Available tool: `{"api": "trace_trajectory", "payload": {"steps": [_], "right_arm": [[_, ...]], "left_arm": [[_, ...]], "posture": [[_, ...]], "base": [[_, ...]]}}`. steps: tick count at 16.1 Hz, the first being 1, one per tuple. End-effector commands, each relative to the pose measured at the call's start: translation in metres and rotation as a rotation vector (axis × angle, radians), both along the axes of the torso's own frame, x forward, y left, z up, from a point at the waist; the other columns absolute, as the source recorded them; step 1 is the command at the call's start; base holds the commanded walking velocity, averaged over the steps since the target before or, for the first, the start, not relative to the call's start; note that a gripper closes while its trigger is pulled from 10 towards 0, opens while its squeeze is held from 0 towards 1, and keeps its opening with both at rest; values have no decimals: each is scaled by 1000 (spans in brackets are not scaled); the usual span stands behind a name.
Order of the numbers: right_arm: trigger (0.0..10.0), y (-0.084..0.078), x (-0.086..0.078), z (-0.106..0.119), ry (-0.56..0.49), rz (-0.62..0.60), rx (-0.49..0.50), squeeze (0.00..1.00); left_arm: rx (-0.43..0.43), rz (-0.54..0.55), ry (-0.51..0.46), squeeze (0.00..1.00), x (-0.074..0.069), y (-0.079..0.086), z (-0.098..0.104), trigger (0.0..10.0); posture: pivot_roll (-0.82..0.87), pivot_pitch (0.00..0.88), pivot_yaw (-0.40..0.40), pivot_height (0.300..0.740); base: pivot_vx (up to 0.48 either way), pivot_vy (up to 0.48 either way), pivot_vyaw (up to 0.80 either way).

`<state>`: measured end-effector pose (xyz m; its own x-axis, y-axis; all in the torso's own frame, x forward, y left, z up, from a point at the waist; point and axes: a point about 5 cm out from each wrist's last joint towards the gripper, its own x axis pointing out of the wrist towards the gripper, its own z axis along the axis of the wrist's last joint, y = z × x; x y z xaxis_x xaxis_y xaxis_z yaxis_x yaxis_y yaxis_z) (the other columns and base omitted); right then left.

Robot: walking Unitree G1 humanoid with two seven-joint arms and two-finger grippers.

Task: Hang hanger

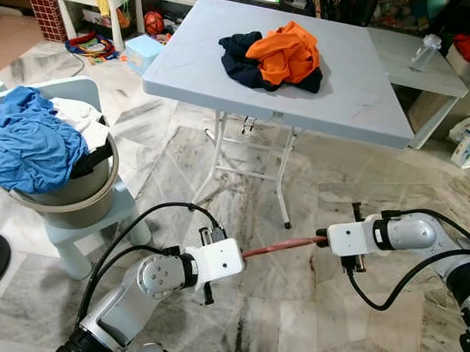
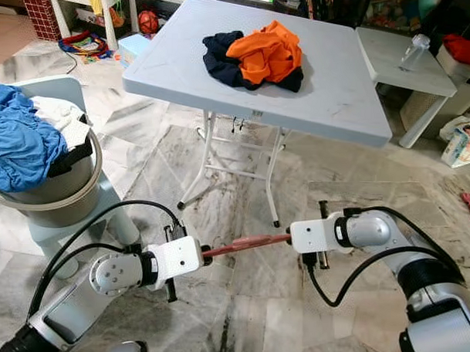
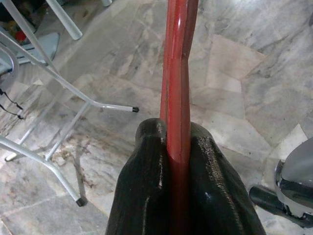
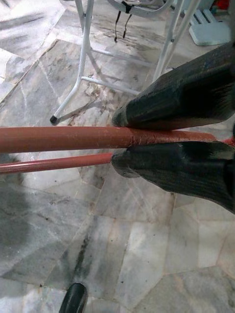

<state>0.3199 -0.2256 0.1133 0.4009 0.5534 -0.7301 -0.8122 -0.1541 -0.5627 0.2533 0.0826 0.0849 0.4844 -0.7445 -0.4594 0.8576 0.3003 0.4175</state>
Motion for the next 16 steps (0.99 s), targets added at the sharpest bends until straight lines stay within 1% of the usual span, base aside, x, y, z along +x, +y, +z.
{"api": "trace_trajectory", "payload": {"steps": [1, 2, 3, 4, 5, 6, 7, 8, 9, 11, 12, 13, 14, 15, 16], "right_arm": [[0, -4, -2, 2, 3, -4, 3, 0], [0, -4, -3, 0, 5, -6, 7, 0], [0, -5, -4, -1, 7, -9, 7, 0], [0, -6, -4, -1, 7, -11, 5, 0], [0, -6, -4, -2, 7, -12, 4, 0], [0, -8, -3, -2, -8, -19, -20, 0], [0, -8, -3, -2, -16, -25, -28, 0], [0, -12, 0, -3, -43, -56, -64, 0], [0, -12, 1, -3, -53, -65, -69, 0], [0, -13, 3, -5, -63, -80, -91, 0], [0, -14, 3, -6, -68, -92, -108, 0], [0, -17, 3, -8, -73, -108, -126, 0], [0, -20, 3, -10, -85, -111, -154, 0], [0, -21, 3, -11, -82, -122, -158, 0], [0, -22, 2, -12, -86, -138, -156, 0]], "left_arm": [[-4, -1, -10, 0, 1, -1, 1, 10000], [-41, 19, 4, 1000, 2, 0, 3, 10000], [-98, 40, 26, 1000, 4, 0, 8, 10000], [-128, 63, -2, 1000, 8, 1, 14, 10000], [-132, 67, -15, 1000, 9, 1, 16, 10000], [-167, 65, -32, 1000, 10, 1, 25, 10000], [-175, 66, -34, 1000, 10, 1, 28, 10000], [-228, 53, -36, 1000, 7, -2, 39, 10000], [-251, 51, -32, 1000, 5, -4, 42, 10000], [-297, 54, -87, 1000, 3, -5, 55, 10000], [-329, 64, -128, 1000, 3, -5, 63, 10000], [-357, 70, -147, 1000, 2, -4, 69, 10000], [-400, 84, -142, 1000, -1, -4, 73, 10000], [-415, 86, -121, 1000, -5, -4, 72, 10000], [-427, 125, -135, 1000, -7, -2, 70, 10000]], "posture": [[35, 80, -125, 740], [35, 81, -124, 740], [35, 82, -124, 740], [37, 82, -125, 740], [37, 82, -125, 740], [37, 84, -126, 740], [37, 84, -126, 740], [39, 86, -126, 740], [41, 87, -126, 740], [45, 91, -127, 740], [46, 91, -127, 740], [47, 92, -127, 740], [49, 93, -126, 740], [50, 93, -126, 740], [50, 94, -127, 740]], "base": [[0, 0, 0], [0, 0, 0], [0, 0, 0], [0, 0, 0], [0, 0, 0], [0, 0, 0], [0, 0, 0], [0, 0, 0], [0, 0, 0], [0, 0, 0], [0, 0, 0], [0, 0, 0], [0, 0, 0], [0, 0, 0], [0, 0, 0]]}}
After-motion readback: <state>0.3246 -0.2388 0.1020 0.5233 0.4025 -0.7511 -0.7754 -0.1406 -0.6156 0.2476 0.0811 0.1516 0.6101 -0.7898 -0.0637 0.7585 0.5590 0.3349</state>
